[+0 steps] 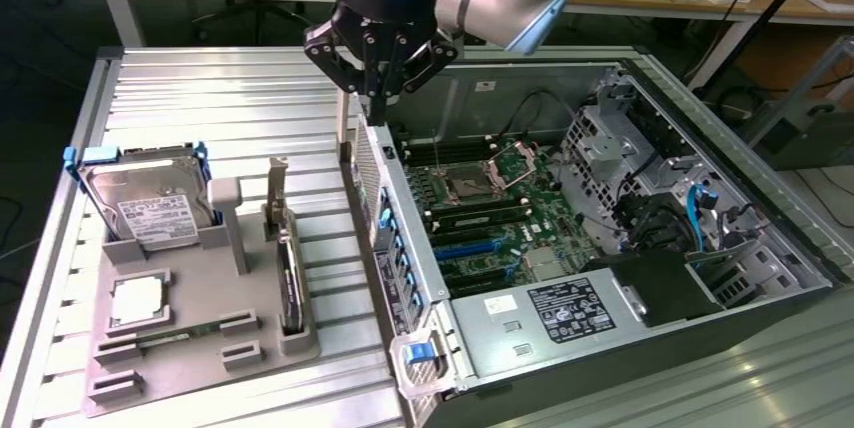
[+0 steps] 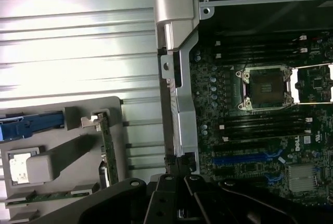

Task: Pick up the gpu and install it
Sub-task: 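Reach for the gpu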

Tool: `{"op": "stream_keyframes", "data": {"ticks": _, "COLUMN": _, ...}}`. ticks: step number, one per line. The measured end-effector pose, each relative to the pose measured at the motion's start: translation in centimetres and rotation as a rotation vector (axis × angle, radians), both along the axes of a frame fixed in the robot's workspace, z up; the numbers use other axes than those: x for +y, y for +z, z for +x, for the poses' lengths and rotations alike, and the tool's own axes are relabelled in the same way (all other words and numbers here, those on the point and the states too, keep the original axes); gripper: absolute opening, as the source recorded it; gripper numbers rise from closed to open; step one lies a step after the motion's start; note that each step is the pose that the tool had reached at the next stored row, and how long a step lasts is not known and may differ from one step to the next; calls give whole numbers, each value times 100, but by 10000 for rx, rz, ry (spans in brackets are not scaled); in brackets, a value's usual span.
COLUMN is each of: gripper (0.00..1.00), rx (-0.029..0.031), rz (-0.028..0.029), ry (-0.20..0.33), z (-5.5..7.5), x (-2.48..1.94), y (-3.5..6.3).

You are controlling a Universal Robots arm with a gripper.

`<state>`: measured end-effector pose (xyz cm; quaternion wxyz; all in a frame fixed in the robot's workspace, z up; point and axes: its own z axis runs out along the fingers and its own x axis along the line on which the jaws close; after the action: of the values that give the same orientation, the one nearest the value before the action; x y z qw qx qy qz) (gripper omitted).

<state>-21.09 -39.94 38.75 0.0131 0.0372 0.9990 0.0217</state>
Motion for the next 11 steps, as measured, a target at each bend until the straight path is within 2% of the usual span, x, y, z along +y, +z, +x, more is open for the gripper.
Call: {"op": "stream_keyframes", "data": {"ticks": 11, "gripper": 11, "rx": 0, "rz": 0, "ry": 0, "z": -65, "x": 0, "y": -3}}
